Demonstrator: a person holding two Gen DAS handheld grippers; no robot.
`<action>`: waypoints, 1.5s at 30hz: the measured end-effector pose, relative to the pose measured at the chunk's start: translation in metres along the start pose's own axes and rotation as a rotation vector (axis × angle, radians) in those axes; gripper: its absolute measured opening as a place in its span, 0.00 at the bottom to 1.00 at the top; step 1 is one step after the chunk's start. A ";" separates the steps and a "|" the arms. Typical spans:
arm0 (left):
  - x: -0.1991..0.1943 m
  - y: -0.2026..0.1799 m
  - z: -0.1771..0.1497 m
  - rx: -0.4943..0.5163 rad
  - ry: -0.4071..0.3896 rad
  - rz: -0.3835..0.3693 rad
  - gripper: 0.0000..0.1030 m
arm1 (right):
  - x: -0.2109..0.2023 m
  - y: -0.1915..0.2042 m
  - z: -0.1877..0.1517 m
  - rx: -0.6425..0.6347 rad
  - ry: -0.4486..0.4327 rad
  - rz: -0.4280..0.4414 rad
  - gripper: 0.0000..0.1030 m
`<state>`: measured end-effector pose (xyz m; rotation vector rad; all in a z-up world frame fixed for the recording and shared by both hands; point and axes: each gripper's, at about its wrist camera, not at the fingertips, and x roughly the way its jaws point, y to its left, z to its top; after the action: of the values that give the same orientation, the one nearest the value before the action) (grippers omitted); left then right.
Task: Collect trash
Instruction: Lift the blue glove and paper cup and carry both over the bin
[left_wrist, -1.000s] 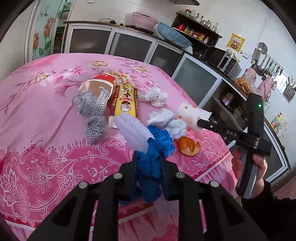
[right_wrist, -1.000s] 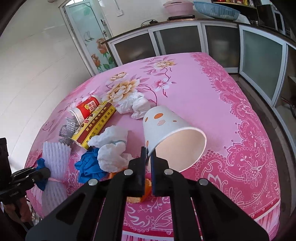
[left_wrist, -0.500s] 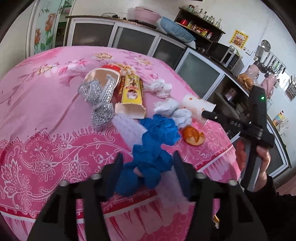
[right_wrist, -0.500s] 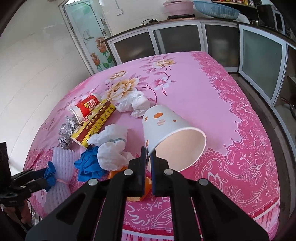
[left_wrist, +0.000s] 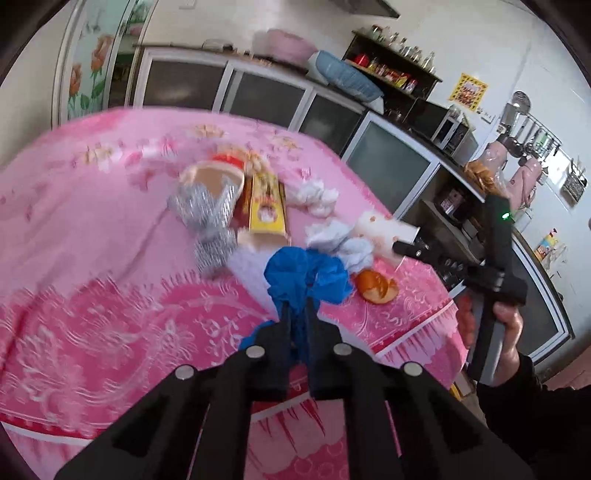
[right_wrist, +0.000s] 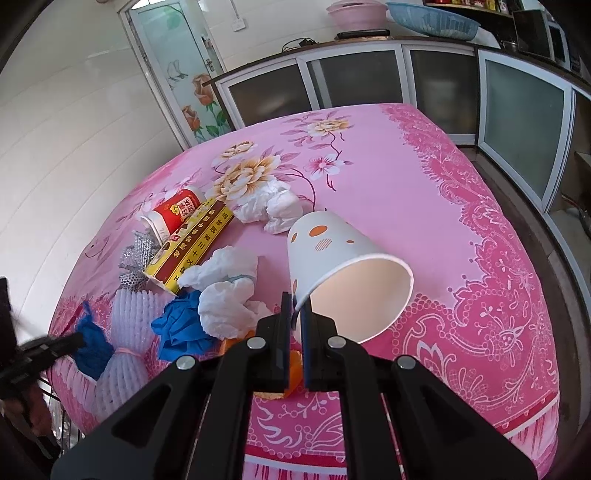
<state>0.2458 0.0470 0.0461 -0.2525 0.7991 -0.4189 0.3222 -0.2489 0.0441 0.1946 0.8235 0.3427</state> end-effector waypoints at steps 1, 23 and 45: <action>-0.008 0.000 0.003 0.004 -0.011 -0.001 0.05 | -0.001 0.000 0.000 0.005 -0.002 0.003 0.04; -0.049 -0.066 0.002 0.091 -0.085 -0.077 0.06 | -0.104 -0.035 -0.027 0.067 -0.068 -0.004 0.05; -0.046 -0.093 0.001 0.159 -0.050 -0.096 0.06 | -0.106 -0.050 -0.050 0.090 -0.043 0.020 0.02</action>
<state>0.1931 -0.0151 0.1104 -0.1530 0.7026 -0.5616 0.2293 -0.3333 0.0683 0.2937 0.7961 0.3193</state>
